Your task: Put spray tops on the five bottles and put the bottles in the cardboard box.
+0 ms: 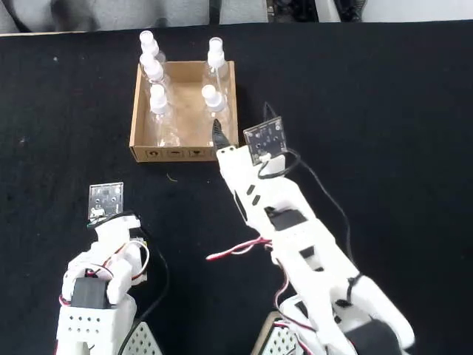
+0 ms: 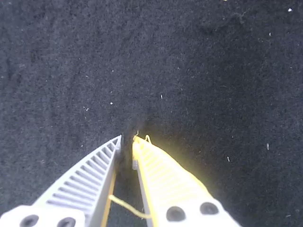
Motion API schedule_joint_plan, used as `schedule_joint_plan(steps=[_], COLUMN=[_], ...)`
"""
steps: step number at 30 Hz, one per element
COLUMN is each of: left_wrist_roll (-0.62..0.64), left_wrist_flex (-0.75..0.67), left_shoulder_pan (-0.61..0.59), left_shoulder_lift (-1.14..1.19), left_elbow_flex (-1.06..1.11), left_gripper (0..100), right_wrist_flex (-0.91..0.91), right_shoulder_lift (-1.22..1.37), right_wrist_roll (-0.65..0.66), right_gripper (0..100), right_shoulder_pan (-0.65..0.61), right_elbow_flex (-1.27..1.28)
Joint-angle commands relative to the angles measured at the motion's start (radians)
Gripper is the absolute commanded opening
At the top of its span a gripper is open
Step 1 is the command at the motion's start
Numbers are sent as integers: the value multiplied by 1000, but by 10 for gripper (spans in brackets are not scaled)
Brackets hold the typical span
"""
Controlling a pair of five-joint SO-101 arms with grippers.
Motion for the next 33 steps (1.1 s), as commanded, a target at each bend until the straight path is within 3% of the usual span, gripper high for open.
schedule_joint_plan(steps=[1, 8, 13, 33], left_wrist_roll=[-9, -9, -9, -9], left_wrist_flex=[6, 6, 6, 6], left_shoulder_pan=[-8, -8, -8, -8], left_shoulder_lift=[-8, -8, -8, -8], left_elbow_flex=[24, 24, 24, 24], left_gripper=[33, 33, 33, 33], right_wrist_flex=[9, 15, 15, 17], right_shoulder_lift=[-117, -308, -437, -837], right_wrist_roll=[-28, -26, -26, -25], right_gripper=[178, 121, 12, 18], right_shoulder_pan=[28, 23, 26, 28], right_elbow_flex=[15, 96, 143, 289])
